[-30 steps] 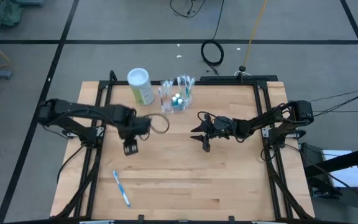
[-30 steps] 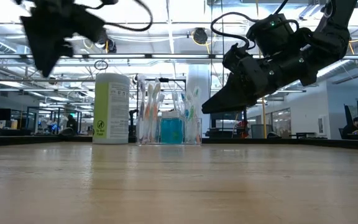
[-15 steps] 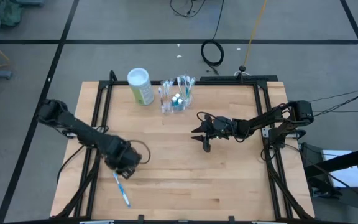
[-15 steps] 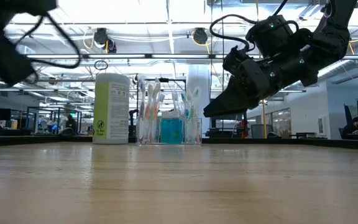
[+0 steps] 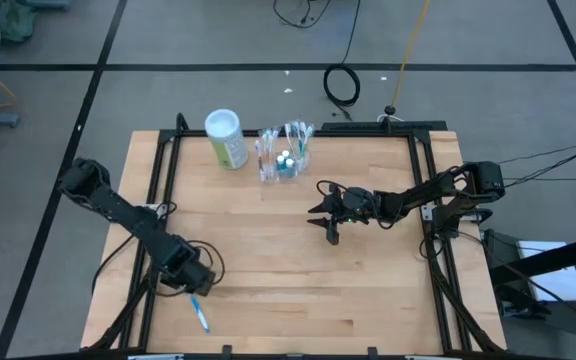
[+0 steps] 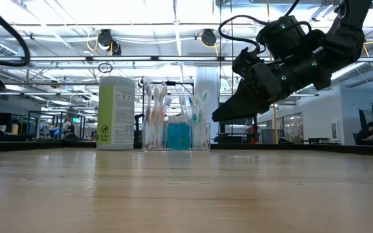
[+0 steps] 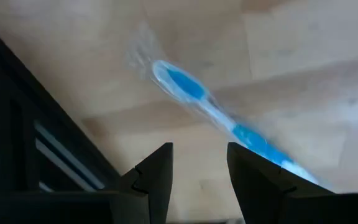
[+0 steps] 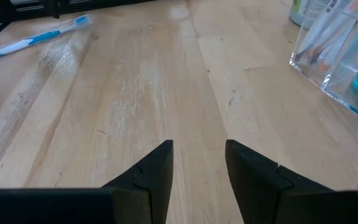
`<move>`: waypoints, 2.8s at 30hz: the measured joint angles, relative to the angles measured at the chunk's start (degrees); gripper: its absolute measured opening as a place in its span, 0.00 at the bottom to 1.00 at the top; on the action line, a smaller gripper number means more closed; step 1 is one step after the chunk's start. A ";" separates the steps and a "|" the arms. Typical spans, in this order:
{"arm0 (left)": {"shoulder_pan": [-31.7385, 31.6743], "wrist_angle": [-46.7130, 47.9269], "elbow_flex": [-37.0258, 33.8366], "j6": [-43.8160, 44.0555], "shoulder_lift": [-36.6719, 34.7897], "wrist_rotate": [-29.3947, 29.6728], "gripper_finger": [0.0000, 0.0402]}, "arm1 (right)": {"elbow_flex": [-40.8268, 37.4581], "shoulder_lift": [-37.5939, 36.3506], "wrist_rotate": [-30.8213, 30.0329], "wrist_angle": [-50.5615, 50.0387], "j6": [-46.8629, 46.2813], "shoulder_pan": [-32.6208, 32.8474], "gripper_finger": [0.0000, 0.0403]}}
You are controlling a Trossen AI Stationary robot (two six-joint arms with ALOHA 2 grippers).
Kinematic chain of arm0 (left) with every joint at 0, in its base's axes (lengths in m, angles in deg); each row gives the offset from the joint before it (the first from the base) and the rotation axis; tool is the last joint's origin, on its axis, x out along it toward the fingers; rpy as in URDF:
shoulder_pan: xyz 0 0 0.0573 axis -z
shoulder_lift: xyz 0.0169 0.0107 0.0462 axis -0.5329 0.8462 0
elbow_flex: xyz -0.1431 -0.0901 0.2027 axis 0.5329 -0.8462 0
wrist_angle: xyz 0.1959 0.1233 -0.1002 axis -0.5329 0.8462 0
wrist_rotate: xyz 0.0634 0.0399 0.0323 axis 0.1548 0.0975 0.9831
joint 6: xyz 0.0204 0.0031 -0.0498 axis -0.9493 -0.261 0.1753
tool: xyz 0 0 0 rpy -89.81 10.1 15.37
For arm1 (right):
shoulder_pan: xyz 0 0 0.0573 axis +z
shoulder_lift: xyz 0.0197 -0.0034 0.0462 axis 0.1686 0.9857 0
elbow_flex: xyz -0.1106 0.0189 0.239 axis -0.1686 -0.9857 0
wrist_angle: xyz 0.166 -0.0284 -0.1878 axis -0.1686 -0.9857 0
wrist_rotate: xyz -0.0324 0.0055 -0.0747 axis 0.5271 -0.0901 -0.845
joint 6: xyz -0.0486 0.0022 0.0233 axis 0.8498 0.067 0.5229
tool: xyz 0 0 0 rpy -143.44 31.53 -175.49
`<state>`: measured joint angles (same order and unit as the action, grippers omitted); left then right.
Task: Pick & Place toothbrushing station
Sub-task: Put the blue toothbrush into the transparent organizer
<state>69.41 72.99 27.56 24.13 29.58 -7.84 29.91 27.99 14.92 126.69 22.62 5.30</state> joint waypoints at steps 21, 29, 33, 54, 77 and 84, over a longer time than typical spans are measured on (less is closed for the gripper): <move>5.05 -0.35 0.26 2.42 6.37 5.94 0.39 | 0.00 -0.01 0.00 0.01 0.00 0.01 0.35; 2.98 -0.22 0.20 -4.17 6.46 9.45 0.21 | 0.00 0.00 0.00 0.02 0.00 0.01 0.35; 1.93 -0.17 0.15 -6.94 6.51 10.00 0.09 | 0.00 0.00 0.00 0.02 0.00 0.00 0.35; -7.07 -0.47 13.82 -39.53 6.75 48.53 0.01 | 0.00 0.00 0.00 0.35 0.00 0.02 0.35; -20.48 -47.44 14.30 -94.90 6.66 55.30 0.01 | 0.04 0.00 5.00 21.65 1.76 6.88 0.35; -21.55 -48.71 14.32 -98.66 6.66 54.24 0.01 | 2.13 1.39 3.29 22.33 -0.61 7.28 0.43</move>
<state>47.86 24.27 41.88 -74.53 36.24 46.40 32.04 29.38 18.20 149.02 22.01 12.58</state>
